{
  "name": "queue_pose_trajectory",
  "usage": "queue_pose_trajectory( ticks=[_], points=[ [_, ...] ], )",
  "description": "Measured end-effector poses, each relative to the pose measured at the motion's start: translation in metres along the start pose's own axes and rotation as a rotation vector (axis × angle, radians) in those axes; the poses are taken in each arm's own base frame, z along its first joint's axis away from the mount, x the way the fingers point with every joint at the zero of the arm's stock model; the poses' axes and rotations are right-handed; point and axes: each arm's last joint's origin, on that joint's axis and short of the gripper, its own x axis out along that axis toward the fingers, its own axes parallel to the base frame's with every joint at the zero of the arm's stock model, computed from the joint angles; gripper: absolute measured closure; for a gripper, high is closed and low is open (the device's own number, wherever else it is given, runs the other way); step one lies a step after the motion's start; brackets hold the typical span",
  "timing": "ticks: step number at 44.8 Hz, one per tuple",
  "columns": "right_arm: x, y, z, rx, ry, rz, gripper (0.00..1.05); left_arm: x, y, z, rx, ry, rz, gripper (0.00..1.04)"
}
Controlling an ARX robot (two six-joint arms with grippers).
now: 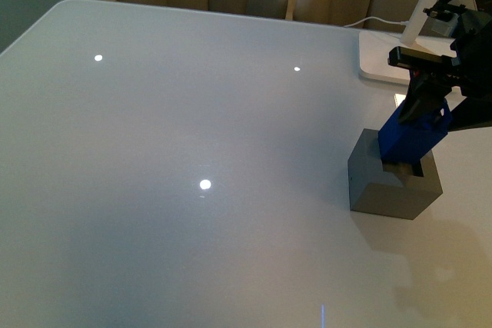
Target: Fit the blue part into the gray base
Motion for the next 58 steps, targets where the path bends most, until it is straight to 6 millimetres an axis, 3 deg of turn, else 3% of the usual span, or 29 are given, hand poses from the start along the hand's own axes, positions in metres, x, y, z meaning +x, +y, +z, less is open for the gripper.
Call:
queue_pose_trajectory(
  ticks=[58],
  points=[
    [-0.0002, 0.0024, -0.0030, -0.013, 0.056, -0.057, 0.60, 0.0000, 0.0000, 0.0000, 0.000, 0.000, 0.000, 0.07]
  ],
)
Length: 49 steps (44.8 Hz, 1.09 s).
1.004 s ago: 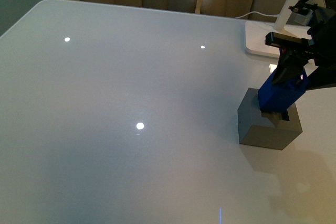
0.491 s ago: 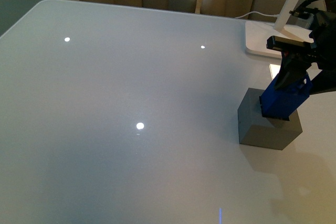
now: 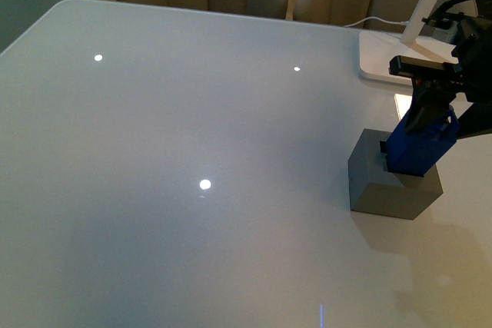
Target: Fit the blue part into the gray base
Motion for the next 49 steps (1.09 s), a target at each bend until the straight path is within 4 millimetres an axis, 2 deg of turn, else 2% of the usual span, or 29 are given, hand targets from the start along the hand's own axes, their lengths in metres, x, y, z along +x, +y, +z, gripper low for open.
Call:
queue_pose_trajectory(
  ticks=[25, 30, 34, 38, 43, 49],
  points=[
    [0.007, 0.008, -0.002, -0.020, 0.016, -0.002, 0.59, 0.000, 0.000, 0.000, 0.000, 0.000, 0.000, 0.07],
    [0.008, 0.008, -0.002, -0.020, 0.017, 0.006, 0.40, 0.000, 0.000, 0.000, 0.000, 0.000, 0.000, 0.07],
    [0.008, 0.009, -0.003, -0.021, 0.018, 0.015, 0.19, 0.000, 0.000, 0.000, 0.000, 0.000, 0.000, 0.07],
    [0.005, 0.009, -0.003, -0.017, 0.014, 0.022, 0.08, 0.000, 0.000, 0.000, 0.000, 0.000, 0.000, 0.07],
    [-0.004, 0.007, -0.002, -0.009, -0.015, 0.040, 0.09, 0.000, 0.000, 0.000, 0.000, 0.000, 0.000, 0.07],
    [-0.030, 0.000, -0.004, 0.009, -0.125, 0.087, 0.09, 0.000, 0.000, 0.000, 0.000, 0.000, 0.000, 0.07]
  ],
)
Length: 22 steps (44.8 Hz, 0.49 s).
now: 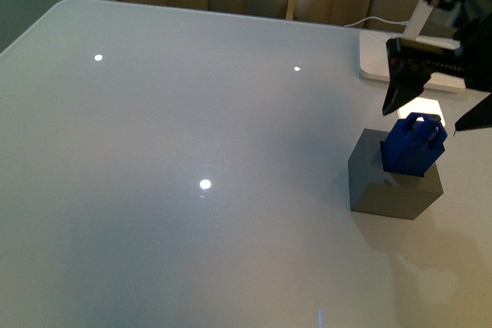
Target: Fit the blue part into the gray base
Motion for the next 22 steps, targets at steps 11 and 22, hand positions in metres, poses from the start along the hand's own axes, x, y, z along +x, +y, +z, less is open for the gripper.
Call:
queue_pose_trajectory(
  ticks=[11, 22],
  points=[
    [-0.090, -0.004, -0.028, -0.037, -0.466, -0.033, 0.09, 0.000, 0.000, 0.000, 0.000, 0.000, 0.000, 0.07],
    [-0.096, -0.029, -0.098, -0.128, -1.186, -0.025, 0.61, 0.000, 0.000, 0.000, 0.000, 0.000, 0.000, 0.07]
  ],
)
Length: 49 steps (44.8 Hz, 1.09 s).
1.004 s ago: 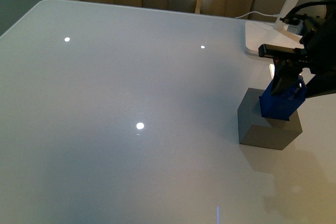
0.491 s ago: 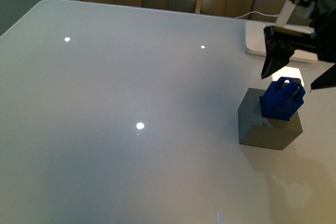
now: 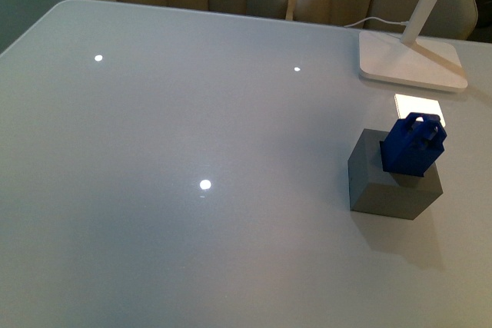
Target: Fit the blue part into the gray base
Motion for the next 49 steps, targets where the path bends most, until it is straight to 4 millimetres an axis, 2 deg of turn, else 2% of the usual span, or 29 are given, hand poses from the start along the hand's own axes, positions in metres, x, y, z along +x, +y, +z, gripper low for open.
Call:
queue_pose_trajectory(
  ticks=[10, 20, 30, 40, 49],
  points=[
    [-0.038, -0.011, -0.018, -0.014, -0.008, -0.001, 1.03, 0.000, 0.000, 0.000, 0.000, 0.000, 0.000, 0.07],
    [-0.064, -0.025, -0.028, -0.016, -0.012, -0.009, 1.03, 0.000, 0.000, 0.000, 0.000, 0.000, 0.000, 0.07],
    [-0.091, -0.025, -0.038, -0.017, -0.008, -0.004, 1.03, 0.000, 0.000, 0.000, 0.000, 0.000, 0.000, 0.07],
    [-0.103, -0.025, -0.049, -0.018, -0.008, -0.004, 1.03, 0.000, 0.000, 0.000, 0.000, 0.000, 0.000, 0.07],
    [-0.112, -0.025, -0.045, -0.018, -0.028, -0.004, 1.03, 0.000, 0.000, 0.000, 0.000, 0.000, 0.000, 0.07]
  ],
)
